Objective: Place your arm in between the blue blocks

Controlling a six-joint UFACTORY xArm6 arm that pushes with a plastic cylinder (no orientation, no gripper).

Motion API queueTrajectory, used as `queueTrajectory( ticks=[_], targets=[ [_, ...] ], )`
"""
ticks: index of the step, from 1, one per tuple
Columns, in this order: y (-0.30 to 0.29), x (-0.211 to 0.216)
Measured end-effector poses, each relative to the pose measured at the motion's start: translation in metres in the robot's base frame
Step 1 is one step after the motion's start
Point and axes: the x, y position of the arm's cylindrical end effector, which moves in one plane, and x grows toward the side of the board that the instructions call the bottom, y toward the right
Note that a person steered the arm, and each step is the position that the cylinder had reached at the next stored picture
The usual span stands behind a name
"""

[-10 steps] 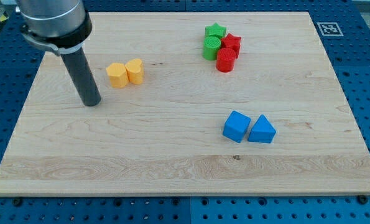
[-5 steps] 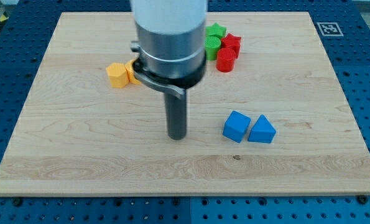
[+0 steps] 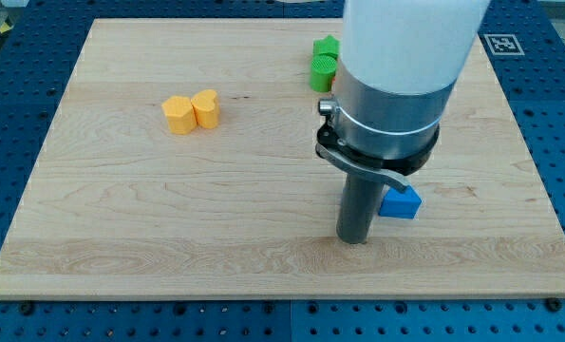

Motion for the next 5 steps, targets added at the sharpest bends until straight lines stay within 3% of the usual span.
queueTrajectory(
  ticks=[5],
  targets=[
    [0.005,-0.042]
  ],
)
